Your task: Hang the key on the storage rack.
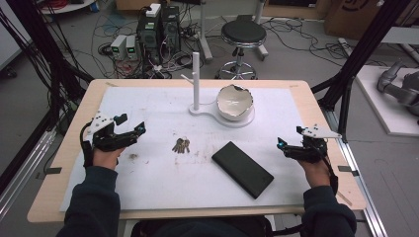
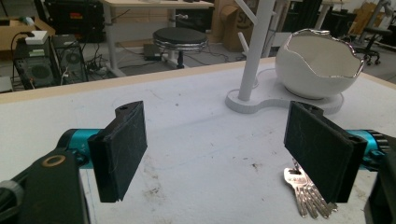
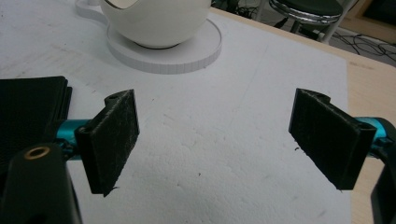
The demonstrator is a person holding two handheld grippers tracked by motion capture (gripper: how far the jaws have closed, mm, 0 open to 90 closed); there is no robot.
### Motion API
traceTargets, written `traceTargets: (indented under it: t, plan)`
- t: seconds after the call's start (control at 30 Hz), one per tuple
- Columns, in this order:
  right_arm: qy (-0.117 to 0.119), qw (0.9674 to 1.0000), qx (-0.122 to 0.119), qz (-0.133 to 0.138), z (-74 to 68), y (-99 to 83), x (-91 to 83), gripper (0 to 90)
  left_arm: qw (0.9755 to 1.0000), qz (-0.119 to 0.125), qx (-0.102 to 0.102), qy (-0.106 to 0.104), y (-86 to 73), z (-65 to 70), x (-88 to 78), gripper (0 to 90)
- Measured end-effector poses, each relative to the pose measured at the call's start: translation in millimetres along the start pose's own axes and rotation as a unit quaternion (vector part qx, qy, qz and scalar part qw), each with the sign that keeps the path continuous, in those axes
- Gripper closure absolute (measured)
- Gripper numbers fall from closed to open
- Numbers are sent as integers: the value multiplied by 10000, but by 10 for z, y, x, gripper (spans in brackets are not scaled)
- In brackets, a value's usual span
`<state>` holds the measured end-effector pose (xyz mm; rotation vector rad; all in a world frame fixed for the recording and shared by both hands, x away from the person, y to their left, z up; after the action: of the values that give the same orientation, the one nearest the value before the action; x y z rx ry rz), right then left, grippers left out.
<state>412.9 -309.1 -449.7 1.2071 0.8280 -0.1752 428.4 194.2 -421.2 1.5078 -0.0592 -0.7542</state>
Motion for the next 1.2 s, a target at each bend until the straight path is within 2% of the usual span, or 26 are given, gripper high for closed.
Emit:
traceTargets:
  t: [0.13,0.27,0.43,0.53,0.57,0.63,0.67,0.7,0.73,0.77,0.8,0.83,0.87,0.9,0.93,0.97,1.03,1.07,1.1,1.13,1.2]
  plan:
    - [21,10000,43,64,15,12,-7,160,10000,6,-41,-20,19,4,19,217]
    - [19,10000,45,50,49,-5,3,160,10000,-37,22,-54,21,32,59,232]
    - [-28,9999,79,93,64,-39,-62,160,9998,-36,51,-173,41,137,85,253]
    - [-79,9999,115,98,85,-46,-88,160,9998,-21,50,-208,77,212,118,188]
    - [-79,9999,115,98,85,-46,-88,160,9998,-21,50,-208,77,212,118,186]
    - [-65,9998,149,88,67,-53,-94,160,9992,-88,169,-360,68,327,164,186]
    - [-69,9999,117,88,61,-52,-95,160,9992,-88,169,-360,68,327,164,187]
    - [-71,9999,92,82,50,-51,-94,161,9982,-212,224,-519,33,394,210,199]
    - [-71,9999,92,82,50,-51,-94,161,9982,-212,224,-519,33,394,210,239]
    - [-66,9999,79,67,38,-53,-89,161,9970,-309,258,-666,4,443,242,294]
    - [-58,10000,60,48,26,-54,-74,160,9963,-389,275,-712,-19,469,265,330]
    - [-43,10000,75,31,16,-56,-62,161,9938,-668,261,-848,-93,560,340,388]
    - [-36,10000,65,14,11,-59,-56,160,9938,-668,261,-848,-93,560,340,444]
    - [-38,10000,50,6,6,-60,-49,160,9918,-846,258,-922,-145,648,432,485]
    - [-38,10000,50,6,6,-60,-49,160,9918,-846,258,-922,-145,648,432,504]
    - [-35,10000,31,-4,1,-63,-45,161,9901,-944,313,-994,-172,726,526,546]
    - [-32,10000,57,-10,-3,-69,-56,161,9876,-1053,378,-1101,-196,809,616,574]
    - [-35,10000,54,1,0,-71,-64,161,9876,-1053,378,-1101,-196,809,616,582]
    - [-34,10000,64,1,3,-79,-72,160,9855,-1143,405,-1190,-204,869,709,582]
    - [-34,10000,64,1,3,-79,-72,160,9855,-1143,405,-1190,-204,869,709,586]
    - [-40,9999,143,-22,18,-99,-79,161,9837,-1250,318,-1254,-206,897,869,604]
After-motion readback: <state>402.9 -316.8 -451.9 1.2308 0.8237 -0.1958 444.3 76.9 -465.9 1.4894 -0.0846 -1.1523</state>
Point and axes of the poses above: each handheld gripper's, and its own axes: x roughly forward along the jaws, y roughly out of its top, z roughly to its right, the point moved 10 cm from there along x, roughly forward along the jaws, and after that the axes turned 11 degrees about -z, right-handed, at the moved point
